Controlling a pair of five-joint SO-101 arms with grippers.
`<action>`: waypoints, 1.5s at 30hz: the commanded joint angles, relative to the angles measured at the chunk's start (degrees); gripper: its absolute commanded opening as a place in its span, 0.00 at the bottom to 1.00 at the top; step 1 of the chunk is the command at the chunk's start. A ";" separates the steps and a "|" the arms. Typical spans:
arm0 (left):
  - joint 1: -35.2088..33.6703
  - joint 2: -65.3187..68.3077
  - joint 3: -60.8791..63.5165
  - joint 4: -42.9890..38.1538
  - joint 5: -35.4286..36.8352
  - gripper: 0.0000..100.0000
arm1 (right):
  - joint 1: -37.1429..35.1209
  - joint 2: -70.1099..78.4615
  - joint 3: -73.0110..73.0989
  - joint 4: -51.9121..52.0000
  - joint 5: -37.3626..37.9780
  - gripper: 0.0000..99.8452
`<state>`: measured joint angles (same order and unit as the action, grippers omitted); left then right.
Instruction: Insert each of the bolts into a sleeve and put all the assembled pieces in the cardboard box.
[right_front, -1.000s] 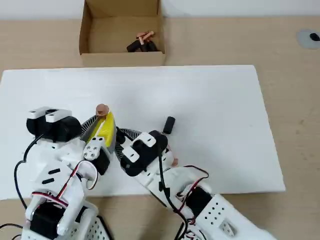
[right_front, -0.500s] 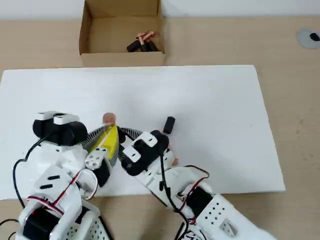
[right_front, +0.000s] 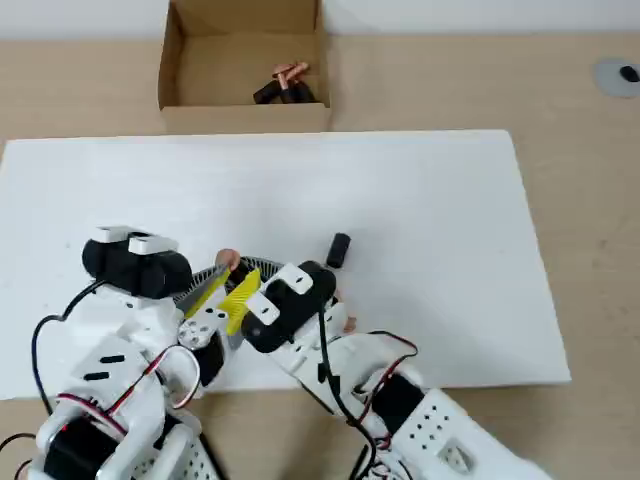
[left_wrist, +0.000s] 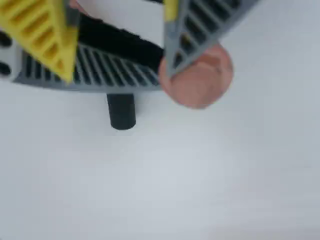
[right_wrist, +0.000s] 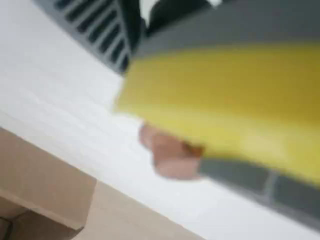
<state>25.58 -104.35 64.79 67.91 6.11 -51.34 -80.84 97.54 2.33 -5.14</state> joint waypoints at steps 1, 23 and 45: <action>0.18 -0.40 -4.13 0.26 0.26 0.14 | 0.92 -1.01 -0.13 -0.97 -0.35 0.01; -26.90 -0.22 22.15 -36.22 7.03 0.14 | 23.96 32.57 -21.85 -15.91 -4.40 0.01; -21.36 -0.13 30.51 -41.32 2.02 0.14 | 30.29 108.44 -98.59 -14.77 3.69 0.01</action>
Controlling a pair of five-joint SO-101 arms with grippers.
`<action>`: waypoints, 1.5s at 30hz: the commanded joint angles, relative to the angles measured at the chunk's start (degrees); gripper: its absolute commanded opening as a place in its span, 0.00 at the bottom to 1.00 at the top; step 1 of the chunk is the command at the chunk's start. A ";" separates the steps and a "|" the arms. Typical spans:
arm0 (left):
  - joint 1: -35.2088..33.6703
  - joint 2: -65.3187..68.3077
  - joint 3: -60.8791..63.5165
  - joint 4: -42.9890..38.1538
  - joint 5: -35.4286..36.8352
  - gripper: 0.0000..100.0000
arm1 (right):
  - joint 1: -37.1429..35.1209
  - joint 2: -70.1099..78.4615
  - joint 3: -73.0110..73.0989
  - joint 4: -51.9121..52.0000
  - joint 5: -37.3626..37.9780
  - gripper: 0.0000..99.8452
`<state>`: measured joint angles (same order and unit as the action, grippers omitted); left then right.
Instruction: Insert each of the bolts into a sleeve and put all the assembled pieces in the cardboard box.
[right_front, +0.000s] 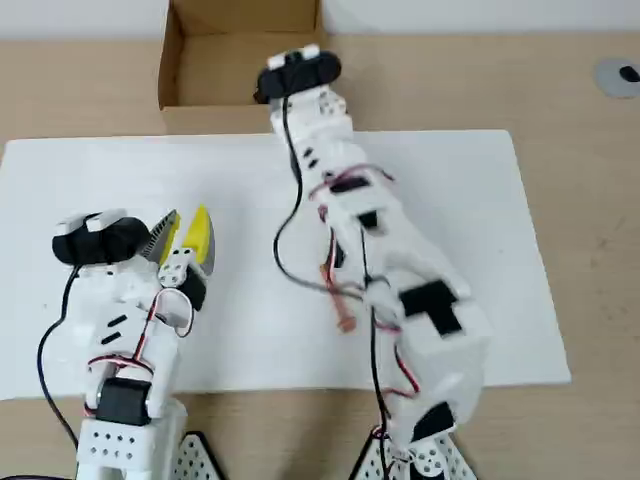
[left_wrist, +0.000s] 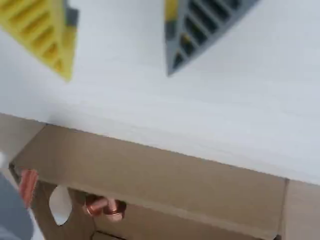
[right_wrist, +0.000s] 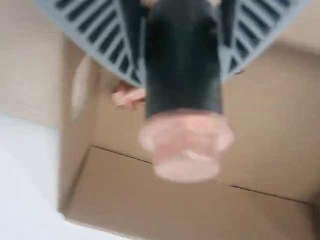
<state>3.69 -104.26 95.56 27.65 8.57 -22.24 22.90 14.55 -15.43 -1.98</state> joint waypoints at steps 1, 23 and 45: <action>0.53 -0.22 0.00 -1.05 -0.44 0.14 | 1.36 7.60 -20.18 4.31 0.53 0.01; 5.54 3.12 0.00 -1.14 -2.55 0.14 | 3.47 58.15 -96.92 32.79 4.48 0.16; 5.19 3.38 -1.05 1.41 -2.46 0.14 | -0.75 28.97 -110.20 102.07 7.03 0.32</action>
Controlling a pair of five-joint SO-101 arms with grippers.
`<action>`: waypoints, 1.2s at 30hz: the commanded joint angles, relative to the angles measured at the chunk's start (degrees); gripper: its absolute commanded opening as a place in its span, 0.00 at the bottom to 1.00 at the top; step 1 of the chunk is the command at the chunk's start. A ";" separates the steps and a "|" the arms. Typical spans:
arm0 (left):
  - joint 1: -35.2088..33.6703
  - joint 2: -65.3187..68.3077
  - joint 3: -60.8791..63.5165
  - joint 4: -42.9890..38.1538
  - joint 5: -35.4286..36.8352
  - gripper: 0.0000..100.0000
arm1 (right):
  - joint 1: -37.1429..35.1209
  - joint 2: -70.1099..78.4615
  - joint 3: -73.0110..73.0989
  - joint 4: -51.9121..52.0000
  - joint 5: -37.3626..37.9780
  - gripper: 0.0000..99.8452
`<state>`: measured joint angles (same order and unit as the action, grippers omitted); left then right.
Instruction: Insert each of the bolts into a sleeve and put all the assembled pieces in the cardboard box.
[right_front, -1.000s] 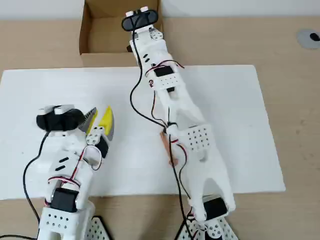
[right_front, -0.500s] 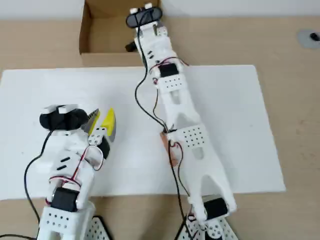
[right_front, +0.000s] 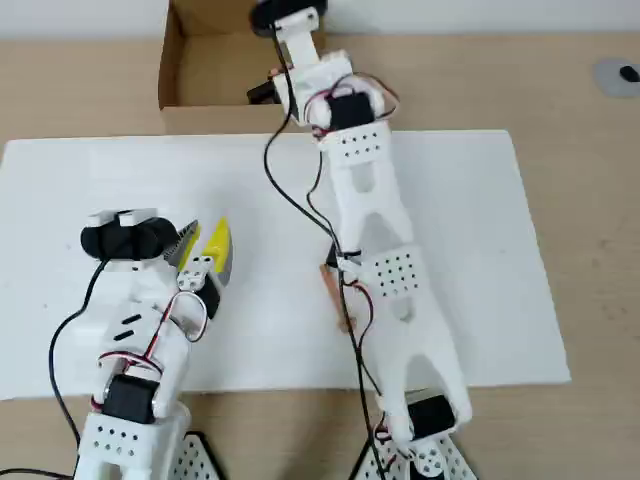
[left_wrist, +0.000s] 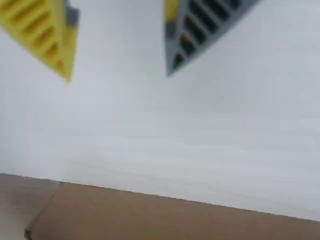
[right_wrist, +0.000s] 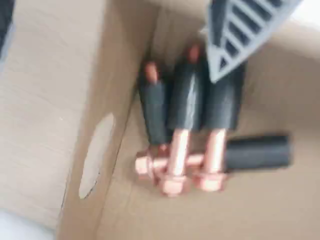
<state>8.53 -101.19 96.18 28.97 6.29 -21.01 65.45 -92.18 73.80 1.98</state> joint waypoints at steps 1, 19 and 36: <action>0.35 0.31 -1.67 0.09 -0.18 0.14 | -2.07 -17.10 -3.47 17.76 4.13 0.32; 0.44 0.31 -0.62 -0.26 -0.18 0.14 | 10.59 -76.00 42.59 28.84 6.59 0.32; -0.79 0.31 0.35 -3.25 5.63 0.14 | 4.88 -109.05 137.27 -13.98 8.18 0.32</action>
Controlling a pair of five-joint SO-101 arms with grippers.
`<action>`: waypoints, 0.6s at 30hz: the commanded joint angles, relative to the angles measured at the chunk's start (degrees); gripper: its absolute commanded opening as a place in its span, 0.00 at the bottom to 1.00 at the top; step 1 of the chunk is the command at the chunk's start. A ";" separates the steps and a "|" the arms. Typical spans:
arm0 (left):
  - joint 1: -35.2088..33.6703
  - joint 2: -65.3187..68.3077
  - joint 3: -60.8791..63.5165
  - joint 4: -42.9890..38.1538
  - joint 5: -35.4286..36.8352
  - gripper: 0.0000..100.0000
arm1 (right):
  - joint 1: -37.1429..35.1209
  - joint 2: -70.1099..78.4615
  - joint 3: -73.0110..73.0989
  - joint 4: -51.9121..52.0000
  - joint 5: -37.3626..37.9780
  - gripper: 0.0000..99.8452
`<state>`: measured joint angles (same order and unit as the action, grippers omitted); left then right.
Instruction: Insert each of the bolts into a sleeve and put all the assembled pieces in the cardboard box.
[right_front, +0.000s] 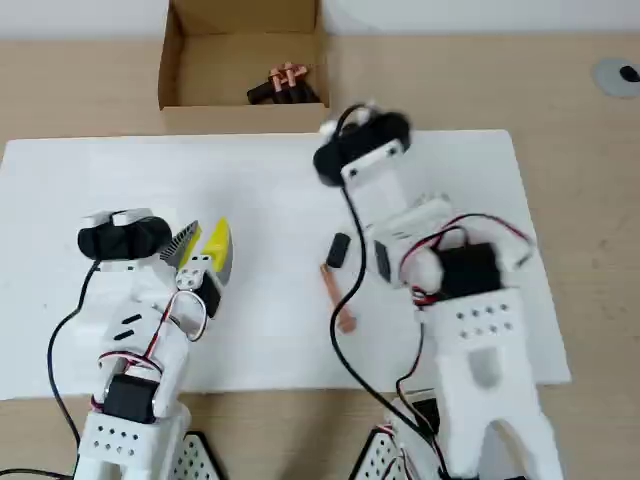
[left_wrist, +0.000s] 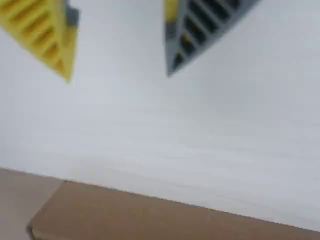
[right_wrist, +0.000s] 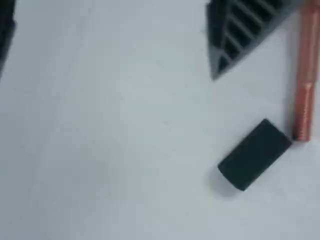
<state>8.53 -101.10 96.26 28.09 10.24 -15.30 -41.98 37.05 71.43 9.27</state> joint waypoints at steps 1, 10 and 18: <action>-1.76 0.22 0.26 -2.90 2.20 0.14 | -0.84 -1.54 10.24 -14.42 0.88 0.32; -2.02 0.48 -2.37 1.14 6.33 0.16 | -0.66 10.51 11.21 -23.12 -8.00 0.32; -0.35 19.82 -9.85 -1.76 6.51 0.16 | 3.91 20.53 6.02 -21.71 -17.67 0.32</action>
<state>7.82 -89.93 92.48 28.44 16.22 -12.31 -22.99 46.46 49.80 -7.43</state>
